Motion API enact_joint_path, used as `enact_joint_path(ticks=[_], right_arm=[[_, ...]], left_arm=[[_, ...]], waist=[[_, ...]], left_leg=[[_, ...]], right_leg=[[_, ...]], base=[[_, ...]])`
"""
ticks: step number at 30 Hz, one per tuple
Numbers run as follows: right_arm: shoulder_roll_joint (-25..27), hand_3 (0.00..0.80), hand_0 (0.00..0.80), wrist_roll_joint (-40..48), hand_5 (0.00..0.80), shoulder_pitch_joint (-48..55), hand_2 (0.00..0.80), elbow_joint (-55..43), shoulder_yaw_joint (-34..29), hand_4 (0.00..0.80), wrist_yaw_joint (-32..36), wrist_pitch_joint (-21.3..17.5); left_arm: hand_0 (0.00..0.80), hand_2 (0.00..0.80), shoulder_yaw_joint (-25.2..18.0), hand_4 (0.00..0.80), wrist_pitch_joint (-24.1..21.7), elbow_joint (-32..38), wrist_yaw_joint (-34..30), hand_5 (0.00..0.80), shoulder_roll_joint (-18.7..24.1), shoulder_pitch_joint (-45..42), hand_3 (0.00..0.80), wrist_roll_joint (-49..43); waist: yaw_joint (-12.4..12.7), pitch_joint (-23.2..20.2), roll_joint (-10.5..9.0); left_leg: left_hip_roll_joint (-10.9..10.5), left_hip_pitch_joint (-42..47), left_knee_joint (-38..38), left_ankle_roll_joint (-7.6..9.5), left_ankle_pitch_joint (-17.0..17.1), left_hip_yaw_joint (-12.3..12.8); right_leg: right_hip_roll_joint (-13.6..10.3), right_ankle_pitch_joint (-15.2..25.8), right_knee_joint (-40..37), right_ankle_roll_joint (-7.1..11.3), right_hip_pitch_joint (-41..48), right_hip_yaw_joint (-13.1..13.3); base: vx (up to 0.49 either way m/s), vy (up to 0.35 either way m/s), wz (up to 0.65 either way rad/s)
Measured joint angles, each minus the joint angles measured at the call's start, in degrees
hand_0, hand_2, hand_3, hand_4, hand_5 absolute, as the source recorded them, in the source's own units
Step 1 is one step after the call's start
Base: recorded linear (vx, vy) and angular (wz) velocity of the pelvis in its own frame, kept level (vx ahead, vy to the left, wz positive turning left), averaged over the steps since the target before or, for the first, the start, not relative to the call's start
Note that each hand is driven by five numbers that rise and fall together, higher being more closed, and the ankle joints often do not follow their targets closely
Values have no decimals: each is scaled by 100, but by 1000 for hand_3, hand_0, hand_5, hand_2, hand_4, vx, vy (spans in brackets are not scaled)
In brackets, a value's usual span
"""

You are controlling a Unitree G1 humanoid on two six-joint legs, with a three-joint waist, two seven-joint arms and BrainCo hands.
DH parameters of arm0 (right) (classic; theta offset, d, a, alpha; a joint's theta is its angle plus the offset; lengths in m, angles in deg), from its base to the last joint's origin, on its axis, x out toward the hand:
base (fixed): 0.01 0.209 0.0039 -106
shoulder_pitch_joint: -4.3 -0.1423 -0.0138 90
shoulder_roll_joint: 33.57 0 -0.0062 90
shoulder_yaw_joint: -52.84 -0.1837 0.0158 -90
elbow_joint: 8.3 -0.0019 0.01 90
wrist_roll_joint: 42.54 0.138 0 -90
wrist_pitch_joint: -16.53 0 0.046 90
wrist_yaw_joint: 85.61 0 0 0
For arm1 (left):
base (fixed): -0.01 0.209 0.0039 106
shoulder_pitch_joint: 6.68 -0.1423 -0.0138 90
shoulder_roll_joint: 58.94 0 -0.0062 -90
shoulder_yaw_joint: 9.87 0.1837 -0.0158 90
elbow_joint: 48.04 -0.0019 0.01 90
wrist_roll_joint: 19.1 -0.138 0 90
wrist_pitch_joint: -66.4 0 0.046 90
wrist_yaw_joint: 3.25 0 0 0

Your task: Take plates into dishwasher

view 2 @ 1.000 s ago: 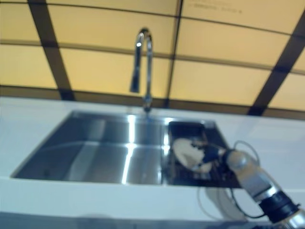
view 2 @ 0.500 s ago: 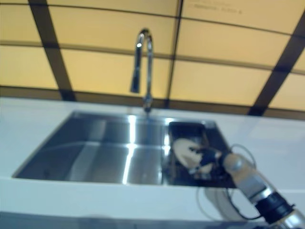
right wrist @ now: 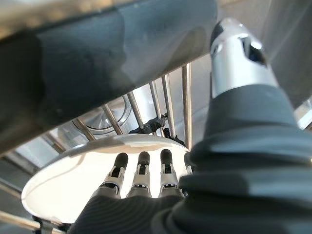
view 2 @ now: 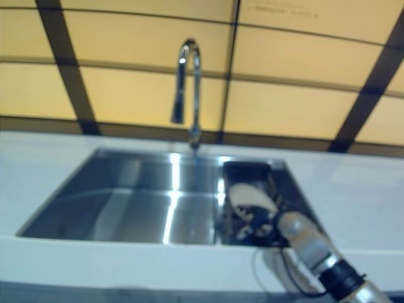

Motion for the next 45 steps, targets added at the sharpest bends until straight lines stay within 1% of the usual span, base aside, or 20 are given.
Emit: enact_joint_path(ticks=[1, 3, 9, 11, 17, 22, 25, 32, 35, 39, 42, 45], right_arm=[[-74, 0, 0, -2, 0, -1, 0, 141, 8, 0, -125, 1], [-161, 0, 0, -35, 0, 0, 0, 216, 20, 0, -255, 53], [-425, 0, 0, -40, 0, -35, 0, 411, 28, 0, -724, 52], [-459, 0, 0, -41, 0, -36, 0, 433, 31, 0, -801, 52], [-615, 0, 0, -112, 0, -83, 0, 613, 43, 0, -1093, 51], [-623, 0, 0, -149, 0, -95, 0, 699, 104, 0, -1404, 44], [-632, 0, 0, -166, 0, -103, 0, 710, 115, 0, -1526, 37], [-671, 0, 0, -382, 0, -113, 0, 713, 178, 0, -1848, -99], [-710, 0, 0, -656, 0, -149, 0, 729, 181, 0, -2090, -172], [-831, 0, 0, -1068, 0, -382, 0, 1062, 184, 0, -2579, -205], [-831, 0, 0, -1226, 0, -458, 0, 1179, 188, 0, -2766, -220], [-823, 0, 0, -1296, 0, -484, 0, 1320, 187, 0, -2907, -256]], left_arm=[[0, 0, 58, 0, 1, 0, -4, 0, -1, 5, 0, -1], [0, 0, 58, 0, 9, 1, -4, 0, -8, 5, 0, -1], [0, 0, 83, 0, 48, 20, -6, 0, -10, 12, 0, -6], [0, 0, 174, 0, 52, 22, -8, 0, -12, 26, 0, -5], [0, 0, 180, 0, 57, 24, -11, 0, -66, 43, 0, -9], [0, 0, 181, 0, 102, 27, -16, 0, -71, 65, 0, -10], [0, 0, 182, 0, 101, 27, -17, 0, -71, 57, 0, -11], [0, 0, 192, 0, 100, 52, -16, 0, -78, 65, 0, -11], [0, 0, 217, 0, 100, 60, -16, 0, -91, 76, 0, -10], [0, 0, 315, 0, 97, 60, -16, 0, -127, 91, 0, -10], [0, 0, 334, 0, 95, 58, -16, 0, -131, 89, 0, -11], [0, 0, 334, 0, 91, 60, -18, 0, -133, 105, 0, -11]], waist=[[8, 3, 8], [8, 6, 18], [10, -4, 58], [9, -10, 74], [23, -26, 115], [151, -3, 150], [166, 9, 169], [163, 22, 190], [165, 27, 193], [172, 51, 218], [199, 63, 225], [290, 72, 223]], left_leg=[[-2, -4, 0, 0, 0, -8], [-1, -5, 0, 0, 0, -12], [2, -5, 0, -1, 0, -23], [2, -5, 0, -1, 0, -24], [11, -5, 0, -2, 0, -37], [9, -8, 0, -3, 0, -42], [4, -19, 0, -3, 0, -55], [1, -69, 0, -3, 0, -67], [-7, -100, 2, -1, 3, -82], [-12, -108, 3, -1, 3, -103], [-14, -111, 3, -1, 3, -113], [-16, -113, 3, -1, 3, -116]], right_leg=[[0, 0, -1, 0, 0, -9], [0, 0, -4, 0, 1, -14], [5, 0, -5, 0, 7, -25], [6, -5, -4, 7, 7, -26], [17, -7, -5, 10, 11, -36], [16, -7, -6, 11, 10, -41], [15, -6, -9, 9, 9, -52], [15, -4, -12, 6, -28, -62], [12, 1, -12, -2, -52, -75], [13, 1, -19, -3, -49, -93], [13, 1, -21, -2, -47, -101], [13, 0, -25, -2, -46, -104]], base=[[0, 0, 0], [0, 0, 0], [0, 0, 0], [0, 0, 0], [0, 0, 0], [0, 0, 0], [0, 1, 1], [0, 0, 0], [-2, 2, 1], [0, 1, 1], [0, 0, 0], [0, 0, 0]])
